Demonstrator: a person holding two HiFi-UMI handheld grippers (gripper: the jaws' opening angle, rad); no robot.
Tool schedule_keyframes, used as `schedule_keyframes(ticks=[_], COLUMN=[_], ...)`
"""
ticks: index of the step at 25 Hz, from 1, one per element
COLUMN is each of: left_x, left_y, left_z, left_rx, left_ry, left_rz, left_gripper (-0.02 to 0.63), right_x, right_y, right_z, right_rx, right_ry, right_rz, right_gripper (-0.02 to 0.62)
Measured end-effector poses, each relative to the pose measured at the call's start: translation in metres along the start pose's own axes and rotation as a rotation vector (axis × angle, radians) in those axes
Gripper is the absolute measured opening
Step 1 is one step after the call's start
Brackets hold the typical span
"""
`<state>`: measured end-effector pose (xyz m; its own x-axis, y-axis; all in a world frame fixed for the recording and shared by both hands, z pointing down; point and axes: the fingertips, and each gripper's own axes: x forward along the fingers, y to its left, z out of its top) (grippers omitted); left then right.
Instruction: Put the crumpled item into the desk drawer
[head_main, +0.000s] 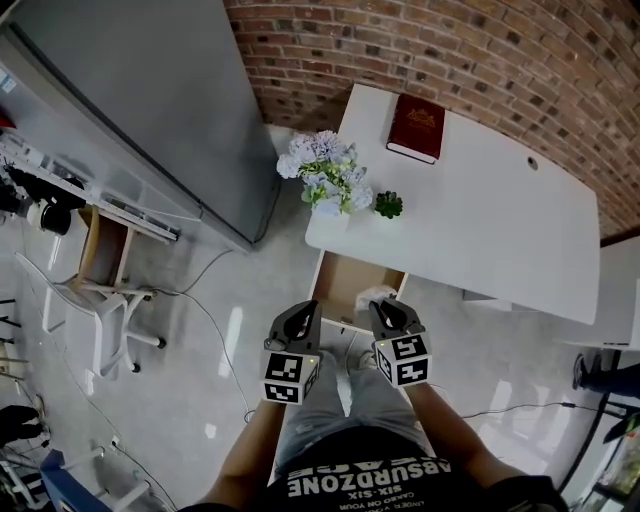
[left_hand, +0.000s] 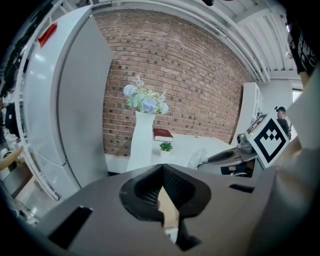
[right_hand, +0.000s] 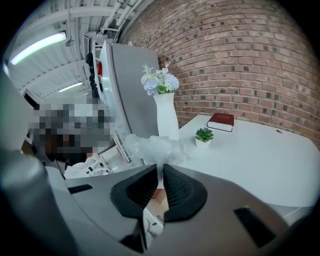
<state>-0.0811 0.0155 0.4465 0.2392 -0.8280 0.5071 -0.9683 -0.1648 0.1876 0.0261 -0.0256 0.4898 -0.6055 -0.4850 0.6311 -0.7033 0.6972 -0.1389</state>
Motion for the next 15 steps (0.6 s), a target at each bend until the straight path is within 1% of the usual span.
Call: schedule_keyframes(ticks=[4, 10, 15], left_x=[0.005, 0.012, 0.017], left_y=[0.009, 0.014, 0.017], left_z=[0.003, 0.003, 0.009], left_rx=[0.015, 0.040, 0.058], left_ry=[-0.030, -0.004, -0.003], left_rz=[-0.010, -0.056, -0.084], left_gripper=[0.005, 0.005, 0.005], right_x=[0.009, 0.021, 0.032], right_y=[0.002, 0.004, 0.004], right_z=[-0.001, -0.002, -0.002], right_rx=[0.022, 0.068, 0.097], right_ry=[0.003, 0.009, 0.012], right_rz=[-0.020, -0.046, -0.057], right_gripper=[0.026, 0.026, 0.026])
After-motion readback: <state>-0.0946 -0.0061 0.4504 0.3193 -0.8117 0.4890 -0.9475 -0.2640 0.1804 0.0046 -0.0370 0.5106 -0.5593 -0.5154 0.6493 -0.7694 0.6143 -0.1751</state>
